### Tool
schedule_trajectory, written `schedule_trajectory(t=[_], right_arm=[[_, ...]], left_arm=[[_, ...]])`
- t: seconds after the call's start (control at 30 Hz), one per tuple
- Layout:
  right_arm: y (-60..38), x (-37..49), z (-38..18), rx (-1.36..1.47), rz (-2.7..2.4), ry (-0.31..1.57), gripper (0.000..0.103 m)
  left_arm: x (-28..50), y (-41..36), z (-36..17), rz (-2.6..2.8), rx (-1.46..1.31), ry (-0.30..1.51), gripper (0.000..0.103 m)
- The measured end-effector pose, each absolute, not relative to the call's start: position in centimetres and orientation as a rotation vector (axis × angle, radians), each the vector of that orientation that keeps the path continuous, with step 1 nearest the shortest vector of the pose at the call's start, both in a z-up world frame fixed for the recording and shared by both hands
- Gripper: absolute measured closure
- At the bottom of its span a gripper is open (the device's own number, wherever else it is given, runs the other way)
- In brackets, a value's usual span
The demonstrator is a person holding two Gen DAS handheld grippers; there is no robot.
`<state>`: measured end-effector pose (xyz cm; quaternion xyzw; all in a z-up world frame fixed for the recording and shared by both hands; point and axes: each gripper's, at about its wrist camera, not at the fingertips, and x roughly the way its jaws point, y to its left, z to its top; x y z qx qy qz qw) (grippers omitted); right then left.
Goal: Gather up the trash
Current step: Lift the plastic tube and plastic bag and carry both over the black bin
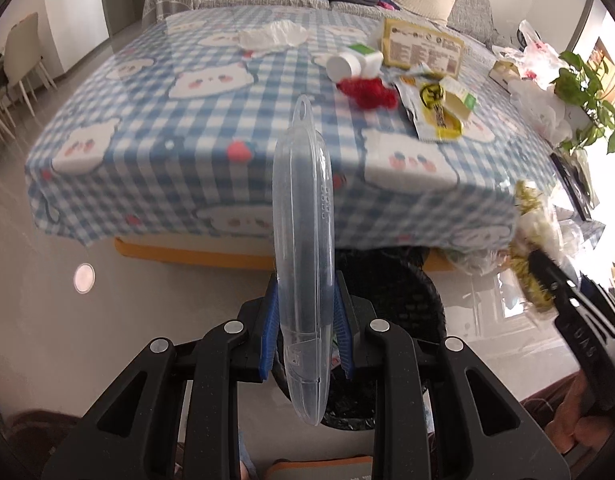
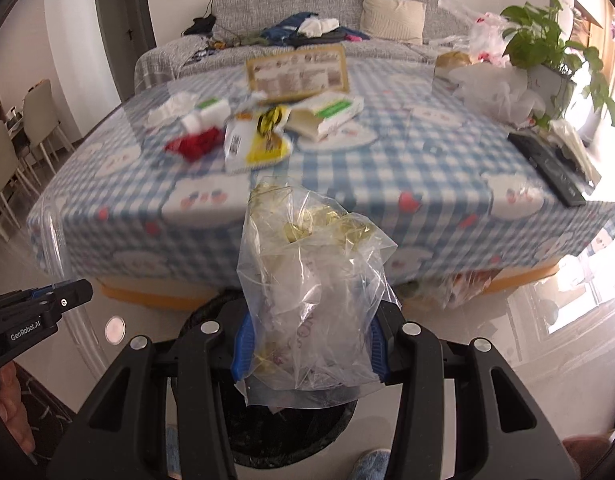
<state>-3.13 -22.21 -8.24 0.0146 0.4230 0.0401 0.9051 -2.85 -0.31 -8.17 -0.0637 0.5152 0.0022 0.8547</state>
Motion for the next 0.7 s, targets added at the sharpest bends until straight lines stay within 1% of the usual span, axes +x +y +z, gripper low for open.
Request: schedule_trajectory(t=[0.3,0.53,0.7], right_arm=[[-22.0,-3.5,-11.1,0.006,0.066,0.915,0.060],[-21.6,-3.6,-13.5,0.006,0.052,0.956,0.060],[-20.5,-3.6,-15.4,0.003,0.059,0.979,0.060]], left_arm=[[-4.4,-0.4,-10.5,0.015,-0.160,1.099,0.079],[-4.6,-0.6,-11.5,0.007,-0.179,1.057,0.079],[-4.1,-0.9,-13.6,0.020,-0.182,1.062,0.079]])
